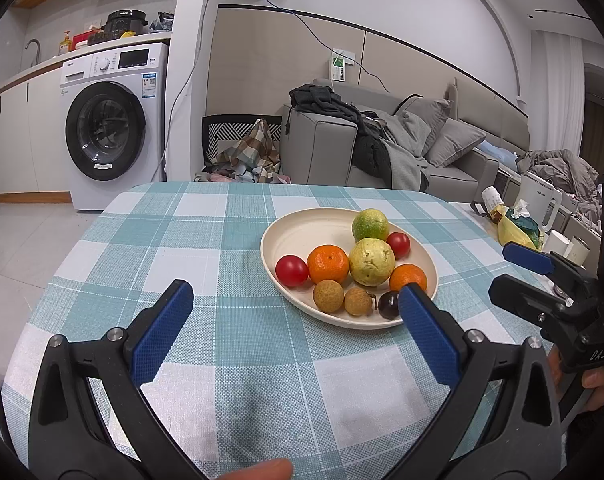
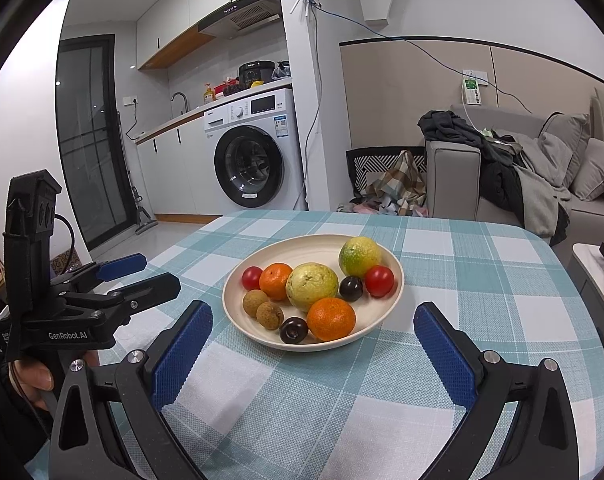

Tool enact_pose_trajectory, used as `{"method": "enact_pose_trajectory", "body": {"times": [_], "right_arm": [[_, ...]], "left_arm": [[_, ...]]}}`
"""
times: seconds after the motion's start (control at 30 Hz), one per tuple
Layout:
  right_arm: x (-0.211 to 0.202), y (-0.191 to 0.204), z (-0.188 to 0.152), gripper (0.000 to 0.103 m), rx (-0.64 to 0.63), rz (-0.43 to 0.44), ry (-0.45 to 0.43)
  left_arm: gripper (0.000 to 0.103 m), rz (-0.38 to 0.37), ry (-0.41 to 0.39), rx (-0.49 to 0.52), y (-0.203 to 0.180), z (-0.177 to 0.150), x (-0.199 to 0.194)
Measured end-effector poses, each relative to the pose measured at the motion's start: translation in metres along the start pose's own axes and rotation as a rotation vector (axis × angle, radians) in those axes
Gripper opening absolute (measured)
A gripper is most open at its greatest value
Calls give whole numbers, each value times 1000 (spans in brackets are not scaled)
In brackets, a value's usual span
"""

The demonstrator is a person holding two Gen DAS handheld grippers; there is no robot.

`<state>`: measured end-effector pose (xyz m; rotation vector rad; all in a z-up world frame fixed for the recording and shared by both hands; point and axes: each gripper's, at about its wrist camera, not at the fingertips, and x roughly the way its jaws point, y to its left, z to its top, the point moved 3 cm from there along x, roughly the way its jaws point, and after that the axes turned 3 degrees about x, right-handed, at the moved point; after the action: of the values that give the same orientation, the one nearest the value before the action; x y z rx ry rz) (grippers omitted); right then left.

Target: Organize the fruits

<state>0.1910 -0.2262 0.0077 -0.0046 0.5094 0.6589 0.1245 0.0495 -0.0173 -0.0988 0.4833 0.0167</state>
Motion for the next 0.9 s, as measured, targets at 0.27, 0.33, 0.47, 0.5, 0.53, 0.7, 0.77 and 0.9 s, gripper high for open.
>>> {"method": "enact_pose_trajectory", "body": {"times": [0.27,0.33,0.47,0.5,0.53,0.7,0.77,0.9], "right_arm": [[0,0,0,103,0,0,-1],[0,0,0,103,-1,0,-1],[0,0,0,103,-1,0,0],[0,0,0,103,-1,0,0],[0,0,0,103,-1,0,0],[0,0,0,103,-2,0,0],[0,0,0,103,-2,0,1],[-1,0,1,103,-4,1,2]], "left_arm": [[102,0,-1,0,0,0,0],[102,0,-1,1,0,0,0],[102,0,-1,1,0,0,0],[102,0,-1,1,0,0,0],[102,-2,-1,2,0,0,0],[102,-5,-4,9,-3,1,-1],[102,-5,-4,8,-3,1,-1],[102,-1,-6,8,-3,2,-1]]}}
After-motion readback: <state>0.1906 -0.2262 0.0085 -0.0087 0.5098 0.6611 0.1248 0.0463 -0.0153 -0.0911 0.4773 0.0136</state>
